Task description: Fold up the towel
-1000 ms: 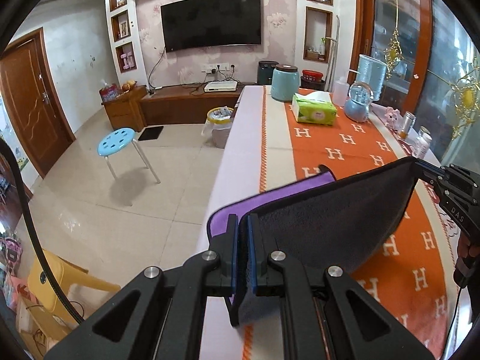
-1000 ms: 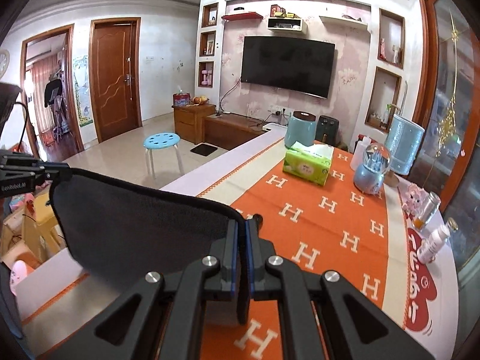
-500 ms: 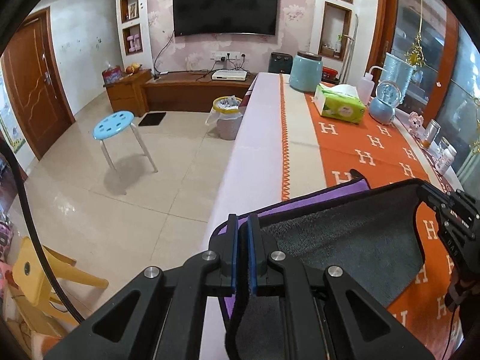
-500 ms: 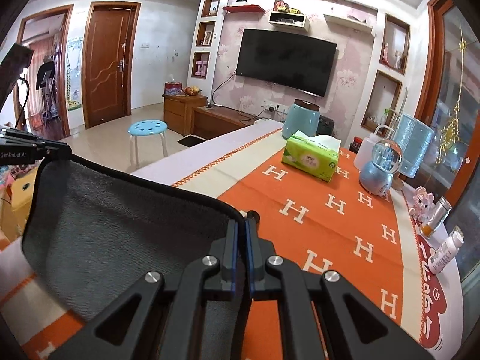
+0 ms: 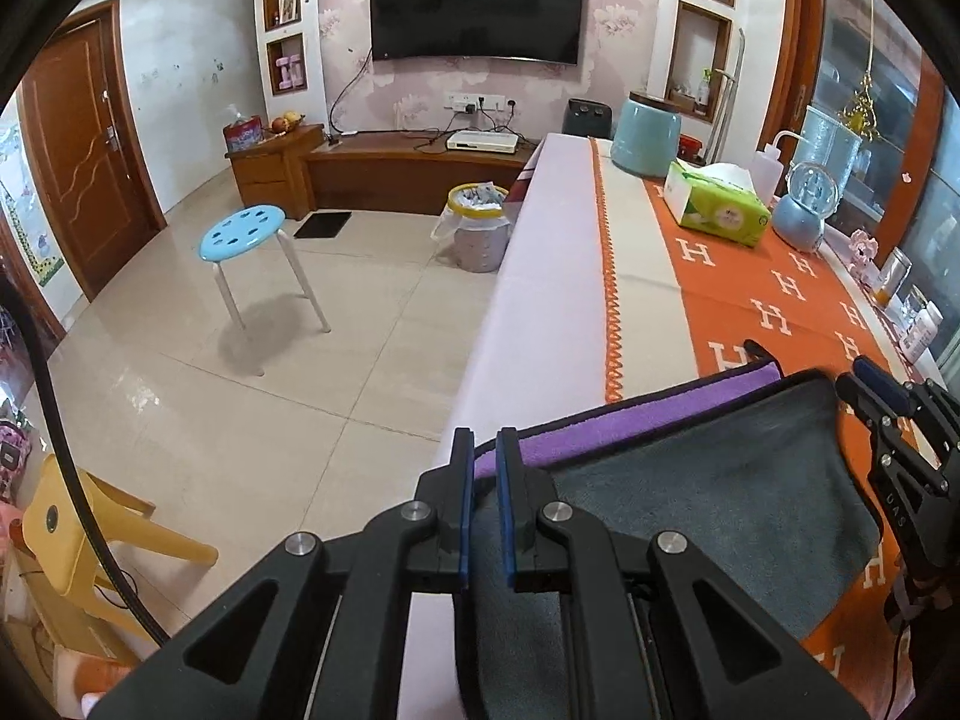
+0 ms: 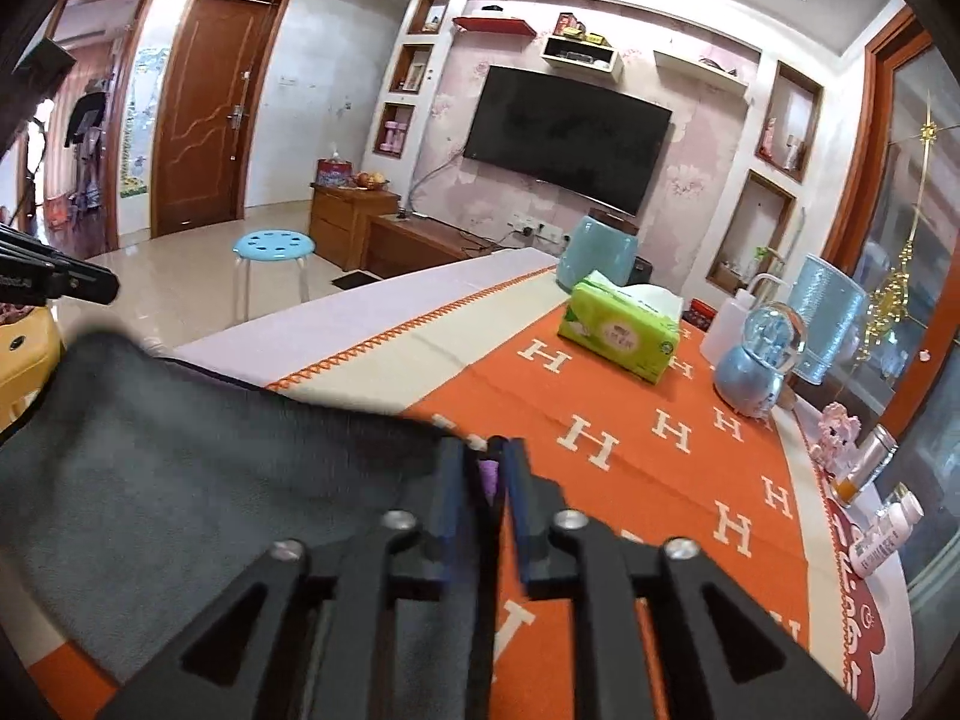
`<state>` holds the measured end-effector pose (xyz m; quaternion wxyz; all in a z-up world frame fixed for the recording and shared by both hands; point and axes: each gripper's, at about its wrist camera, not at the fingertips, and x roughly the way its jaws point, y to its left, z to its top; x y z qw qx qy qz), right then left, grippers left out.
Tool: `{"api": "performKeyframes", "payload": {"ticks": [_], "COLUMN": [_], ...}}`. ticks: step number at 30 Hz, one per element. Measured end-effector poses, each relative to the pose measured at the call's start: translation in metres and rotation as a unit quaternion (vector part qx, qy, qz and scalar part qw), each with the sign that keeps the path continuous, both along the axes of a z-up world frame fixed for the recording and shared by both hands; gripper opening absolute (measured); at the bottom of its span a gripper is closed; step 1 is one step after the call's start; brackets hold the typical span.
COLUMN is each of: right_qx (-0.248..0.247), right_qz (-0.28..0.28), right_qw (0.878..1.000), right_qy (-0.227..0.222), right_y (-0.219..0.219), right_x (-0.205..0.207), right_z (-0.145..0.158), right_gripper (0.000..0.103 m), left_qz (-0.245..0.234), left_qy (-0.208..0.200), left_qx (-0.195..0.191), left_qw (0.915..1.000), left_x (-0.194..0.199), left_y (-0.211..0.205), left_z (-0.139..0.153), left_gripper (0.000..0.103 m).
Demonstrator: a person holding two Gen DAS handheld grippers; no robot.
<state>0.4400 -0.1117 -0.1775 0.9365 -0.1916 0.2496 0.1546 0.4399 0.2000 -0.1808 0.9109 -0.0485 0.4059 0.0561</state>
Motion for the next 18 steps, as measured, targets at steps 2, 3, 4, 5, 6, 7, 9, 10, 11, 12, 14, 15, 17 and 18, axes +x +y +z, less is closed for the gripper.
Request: {"api": "performKeyframes", "payload": {"ticks": [2, 3, 4, 5, 6, 7, 9, 10, 11, 12, 14, 15, 17, 18], "right_qx": [0.002, 0.004, 0.008, 0.01, 0.01, 0.011, 0.015, 0.017, 0.019, 0.02, 0.022, 0.023, 0.027, 0.03], "right_qz": [-0.012, -0.016, -0.018, -0.02, -0.023, -0.026, -0.033, -0.035, -0.038, -0.04, -0.047, -0.049, -0.053, -0.056], "right_qw": [1.0, 1.0, 1.0, 1.0, 1.0, 1.0, 0.999, 0.999, 0.999, 0.999, 0.998, 0.998, 0.998, 0.997], "right_qy": [-0.003, -0.005, -0.008, -0.01, -0.012, -0.014, -0.019, -0.021, -0.024, -0.026, -0.028, -0.028, -0.032, -0.033], "right_y": [-0.002, -0.002, -0.003, -0.004, -0.004, -0.004, -0.006, -0.006, -0.007, -0.007, -0.009, -0.011, -0.014, -0.015], "right_x": [0.001, 0.001, 0.0, -0.001, -0.001, -0.002, -0.006, -0.007, -0.011, -0.013, -0.021, -0.024, -0.035, -0.042], "right_z": [0.003, 0.005, 0.008, 0.011, 0.016, 0.019, 0.03, 0.033, 0.039, 0.043, 0.052, 0.056, 0.064, 0.067], "right_gripper": [0.053, 0.058, 0.059, 0.061, 0.063, 0.064, 0.068, 0.069, 0.071, 0.072, 0.075, 0.076, 0.08, 0.082], "left_qz": [0.007, 0.01, 0.011, 0.012, 0.012, 0.013, 0.014, 0.015, 0.016, 0.017, 0.017, 0.015, 0.011, 0.01], "left_qy": [0.003, 0.003, 0.002, 0.002, 0.001, 0.0, 0.002, 0.002, 0.002, 0.001, 0.0, -0.002, -0.004, -0.004], "left_qx": [0.001, 0.001, 0.001, 0.002, 0.004, 0.006, 0.004, -0.001, -0.005, -0.009, -0.012, -0.012, -0.014, -0.016], "left_qw": [1.0, 0.9999, 0.9999, 0.9999, 0.9999, 0.9999, 0.9999, 0.9999, 0.9999, 0.9998, 0.9998, 0.9998, 0.9998, 0.9998], "left_x": [-0.001, -0.002, -0.005, -0.006, -0.009, -0.012, -0.019, -0.022, -0.026, -0.031, -0.042, -0.048, -0.06, -0.066], "left_y": [0.001, 0.002, 0.003, 0.003, 0.002, 0.001, 0.0, 0.001, 0.0, -0.001, -0.002, -0.003, -0.006, -0.007], "left_z": [0.002, 0.004, 0.007, 0.011, 0.014, 0.019, 0.028, 0.032, 0.036, 0.04, 0.048, 0.052, 0.059, 0.062], "left_gripper": [0.016, 0.017, 0.02, 0.024, 0.026, 0.029, 0.03, 0.03, 0.03, 0.03, 0.035, 0.035, 0.045, 0.051]}}
